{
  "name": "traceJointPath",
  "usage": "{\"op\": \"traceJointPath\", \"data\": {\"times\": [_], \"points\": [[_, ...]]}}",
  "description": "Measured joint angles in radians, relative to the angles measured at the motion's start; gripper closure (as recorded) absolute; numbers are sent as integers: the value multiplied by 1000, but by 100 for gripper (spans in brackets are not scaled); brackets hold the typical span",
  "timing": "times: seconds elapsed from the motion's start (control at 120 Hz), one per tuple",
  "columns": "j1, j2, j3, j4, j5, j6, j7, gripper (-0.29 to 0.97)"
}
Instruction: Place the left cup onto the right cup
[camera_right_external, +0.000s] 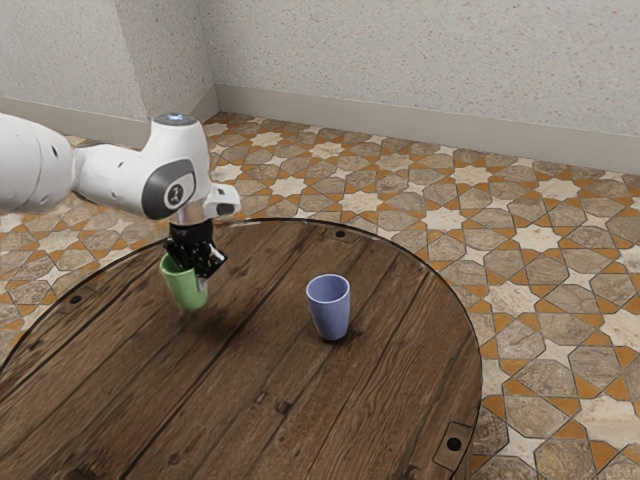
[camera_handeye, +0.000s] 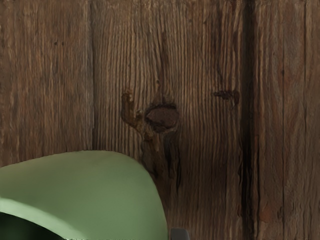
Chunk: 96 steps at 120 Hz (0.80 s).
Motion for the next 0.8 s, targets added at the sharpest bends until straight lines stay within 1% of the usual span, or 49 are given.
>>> {"op": "traceJointPath", "data": {"times": [0.25,0.408,0.508,0.8], "points": [[-9,-7,-7,168,15,-123,-3,78],[-21,-7,-15,235,17,-188,-3,78],[-27,-7,-40,256,15,-212,-5,79],[-28,-7,-152,266,15,-242,-33,79]]}}
